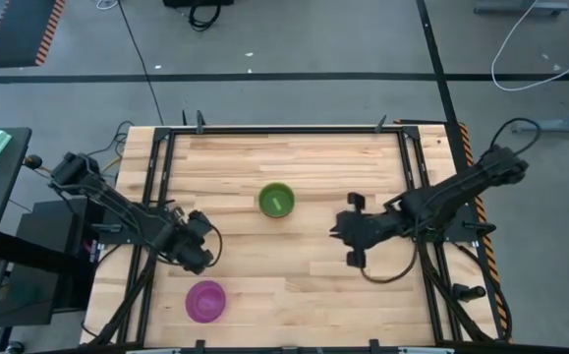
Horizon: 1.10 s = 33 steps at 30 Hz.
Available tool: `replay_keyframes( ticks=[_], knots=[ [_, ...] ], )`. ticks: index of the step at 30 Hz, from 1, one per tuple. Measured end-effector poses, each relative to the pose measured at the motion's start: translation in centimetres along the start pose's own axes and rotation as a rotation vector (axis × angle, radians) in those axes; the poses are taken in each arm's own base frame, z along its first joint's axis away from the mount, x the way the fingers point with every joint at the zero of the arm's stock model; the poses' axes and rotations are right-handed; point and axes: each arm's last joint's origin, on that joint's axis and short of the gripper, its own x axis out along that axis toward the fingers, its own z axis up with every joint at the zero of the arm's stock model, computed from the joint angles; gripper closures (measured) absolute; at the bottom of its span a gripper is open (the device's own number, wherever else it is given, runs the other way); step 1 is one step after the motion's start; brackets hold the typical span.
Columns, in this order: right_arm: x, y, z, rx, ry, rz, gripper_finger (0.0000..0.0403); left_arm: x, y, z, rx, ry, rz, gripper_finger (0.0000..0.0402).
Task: Nest bowls inside each other
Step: Stack the violet bowl on top of the green bowl
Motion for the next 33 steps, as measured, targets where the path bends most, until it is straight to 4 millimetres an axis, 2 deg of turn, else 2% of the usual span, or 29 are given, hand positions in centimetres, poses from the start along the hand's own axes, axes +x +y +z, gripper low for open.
replay_keyframes(
  ticks=[7, 12, 16, 23, 29, 33],
  knots=[
    [0.2, -1.3, -4.4, 0.136, 0.04, -0.008, 0.034, -0.9, -1.1, 0.2, -0.02, 0.074, -0.294, 0.0381],
    [0.9, -0.5, -6.5, 0.182, 0.074, 0.005, 0.034, -1.1, -1.7, 0.0, -0.044, 0.194, -0.405, 0.0391],
    [1.3, 0.4, -7.5, 0.193, 0.086, 0.0, 0.034, -1.5, -2.4, -0.3, -0.062, 0.225, -0.474, 0.039],
    [2.1, 1.6, -9.1, 0.17, 0.074, -0.067, 0.034, -1.6, -3.5, -1.7, -0.058, 0.258, -0.481, 0.0385],
    [2.8, 1.3, -10.5, 0.188, 0.071, -0.115, 0.034, -1.2, -4.1, -2.4, -0.074, 0.287, -0.458, 0.0392],
    [3.2, 1.1, -11.1, 0.207, 0.081, -0.128, 0.0339, -1.1, -4.4, -2.5, -0.091, 0.307, -0.461, 0.0378]
  ],
)
